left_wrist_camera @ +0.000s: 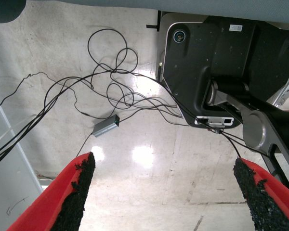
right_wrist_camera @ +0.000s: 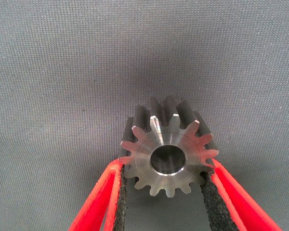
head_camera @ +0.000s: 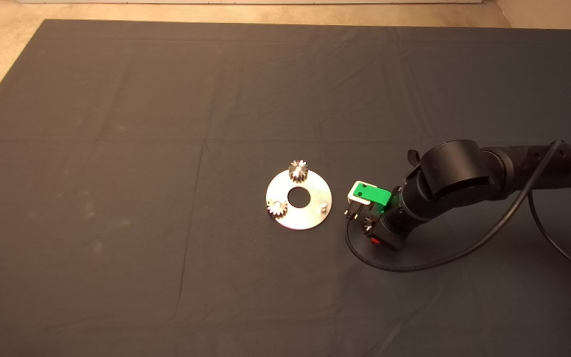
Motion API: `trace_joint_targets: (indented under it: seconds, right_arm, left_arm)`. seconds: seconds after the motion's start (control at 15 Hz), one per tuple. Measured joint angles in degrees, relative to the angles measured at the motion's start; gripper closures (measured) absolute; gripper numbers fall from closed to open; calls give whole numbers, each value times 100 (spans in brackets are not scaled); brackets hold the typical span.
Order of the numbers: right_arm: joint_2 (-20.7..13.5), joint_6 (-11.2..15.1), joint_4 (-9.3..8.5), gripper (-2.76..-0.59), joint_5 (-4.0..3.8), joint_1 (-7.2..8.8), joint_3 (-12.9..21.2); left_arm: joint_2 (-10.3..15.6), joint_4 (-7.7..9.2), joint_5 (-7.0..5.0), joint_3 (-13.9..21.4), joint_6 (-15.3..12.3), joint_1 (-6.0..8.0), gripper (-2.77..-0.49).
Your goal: Install three planetary gears onto the carrier pins
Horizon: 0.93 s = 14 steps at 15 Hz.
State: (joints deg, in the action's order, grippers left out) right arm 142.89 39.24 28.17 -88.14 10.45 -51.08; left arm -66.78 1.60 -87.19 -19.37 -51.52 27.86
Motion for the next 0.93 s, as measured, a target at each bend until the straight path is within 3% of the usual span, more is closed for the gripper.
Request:
trace_joint_targets:
  seconds: [0.93]
  right_arm:
    - [0,48,32,-79,-17,-11,15]
  left_arm:
    - [155,60,0,2,63,0,-204]
